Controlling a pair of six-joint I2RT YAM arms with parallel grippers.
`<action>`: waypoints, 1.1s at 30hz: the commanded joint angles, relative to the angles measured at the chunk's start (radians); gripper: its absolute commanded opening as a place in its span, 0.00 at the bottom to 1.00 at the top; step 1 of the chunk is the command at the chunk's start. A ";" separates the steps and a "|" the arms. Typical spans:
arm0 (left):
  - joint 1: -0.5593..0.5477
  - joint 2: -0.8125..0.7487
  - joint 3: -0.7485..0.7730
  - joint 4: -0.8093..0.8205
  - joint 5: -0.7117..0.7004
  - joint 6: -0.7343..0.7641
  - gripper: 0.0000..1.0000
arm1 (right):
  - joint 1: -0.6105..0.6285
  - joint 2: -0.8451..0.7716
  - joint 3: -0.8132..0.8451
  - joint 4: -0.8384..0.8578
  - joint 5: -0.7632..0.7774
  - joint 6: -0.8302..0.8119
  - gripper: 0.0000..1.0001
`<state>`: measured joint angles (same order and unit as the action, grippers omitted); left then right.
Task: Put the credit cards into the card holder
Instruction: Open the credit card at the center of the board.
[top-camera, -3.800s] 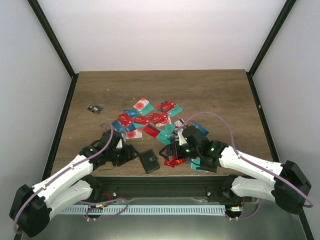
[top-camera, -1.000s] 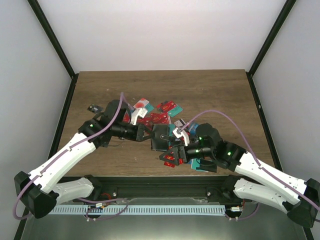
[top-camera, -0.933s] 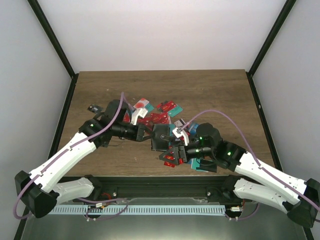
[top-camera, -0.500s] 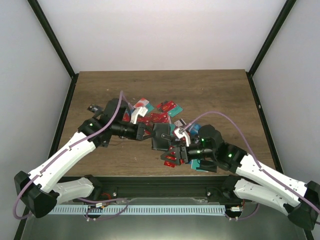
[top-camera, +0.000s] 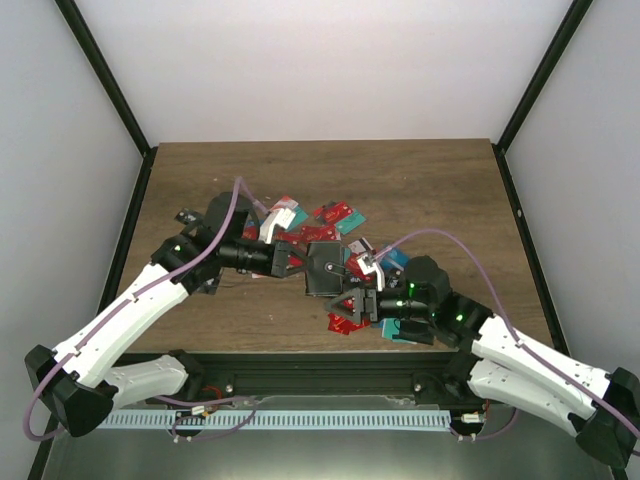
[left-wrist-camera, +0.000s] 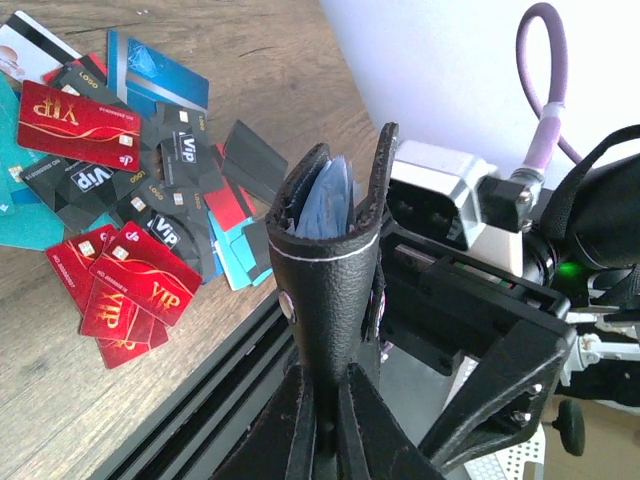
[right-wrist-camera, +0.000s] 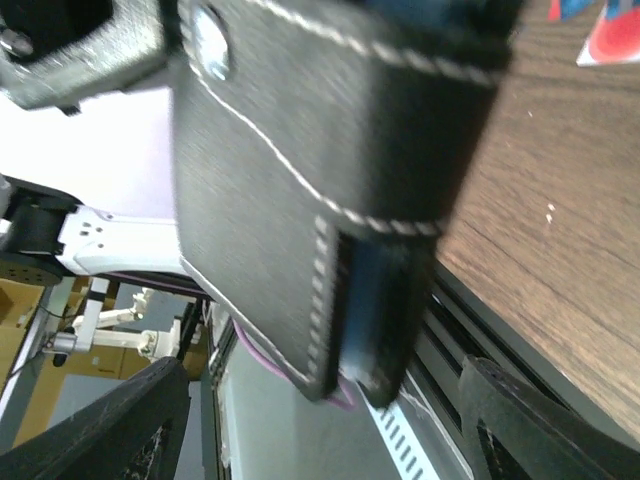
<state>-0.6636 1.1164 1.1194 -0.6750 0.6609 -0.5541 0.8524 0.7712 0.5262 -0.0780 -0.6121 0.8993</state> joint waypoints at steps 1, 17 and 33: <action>0.002 -0.014 0.015 0.061 0.038 -0.031 0.04 | -0.016 0.010 0.003 0.166 0.020 0.065 0.74; 0.003 -0.072 -0.104 0.235 0.095 -0.107 0.07 | -0.067 0.120 0.015 0.370 -0.041 0.096 0.31; 0.054 -0.174 -0.091 0.255 0.010 -0.076 0.82 | -0.144 0.160 0.076 0.480 -0.252 0.091 0.01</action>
<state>-0.6407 0.9997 1.0218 -0.5060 0.6239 -0.6292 0.7464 0.9211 0.5304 0.3077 -0.7502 1.0039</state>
